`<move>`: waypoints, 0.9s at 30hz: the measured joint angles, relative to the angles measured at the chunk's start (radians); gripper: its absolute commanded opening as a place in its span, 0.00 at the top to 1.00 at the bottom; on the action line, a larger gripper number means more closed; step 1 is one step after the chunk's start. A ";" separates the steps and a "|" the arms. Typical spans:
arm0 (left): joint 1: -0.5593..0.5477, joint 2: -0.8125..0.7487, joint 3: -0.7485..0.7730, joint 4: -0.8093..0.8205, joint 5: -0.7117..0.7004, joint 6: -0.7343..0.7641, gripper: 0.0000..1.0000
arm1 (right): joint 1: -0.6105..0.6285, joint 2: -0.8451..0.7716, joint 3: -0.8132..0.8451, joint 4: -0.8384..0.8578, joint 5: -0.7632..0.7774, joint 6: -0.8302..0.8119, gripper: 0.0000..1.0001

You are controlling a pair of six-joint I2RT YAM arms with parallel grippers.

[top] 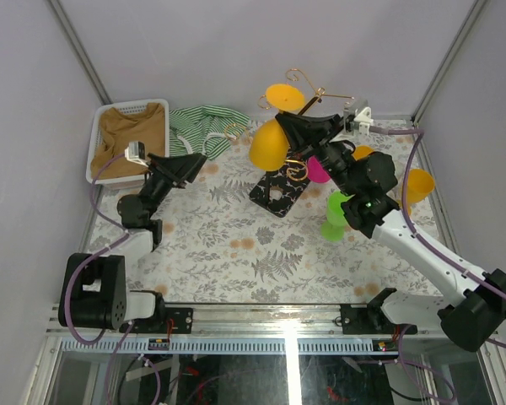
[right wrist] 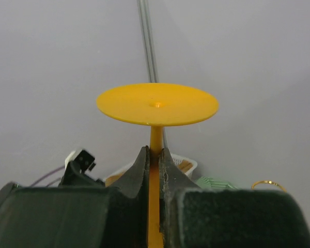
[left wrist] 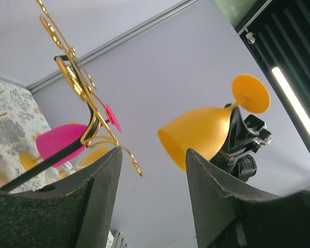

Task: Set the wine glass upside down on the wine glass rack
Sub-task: Turn the wine glass upside down at the wine rack.

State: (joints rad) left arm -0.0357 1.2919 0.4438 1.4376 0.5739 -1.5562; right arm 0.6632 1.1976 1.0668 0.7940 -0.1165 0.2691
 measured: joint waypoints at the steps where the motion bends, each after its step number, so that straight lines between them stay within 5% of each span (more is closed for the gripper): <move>1: 0.005 0.007 0.013 -0.002 0.005 0.004 0.48 | 0.000 -0.007 -0.006 -0.019 -0.010 -0.003 1.00; 14: 0.058 0.049 0.142 -0.043 0.058 0.074 0.48 | 0.217 -0.170 -0.148 -0.298 -0.013 -0.172 1.00; 27: 0.072 0.091 0.209 -0.070 0.089 0.096 0.48 | 0.333 -0.277 -0.519 -0.121 0.277 -0.234 1.00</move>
State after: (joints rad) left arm 0.0368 1.3827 0.6525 1.3678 0.6628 -1.4605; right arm 0.9958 0.9207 0.5476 0.6727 0.1604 0.0349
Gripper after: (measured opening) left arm 0.519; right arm 0.043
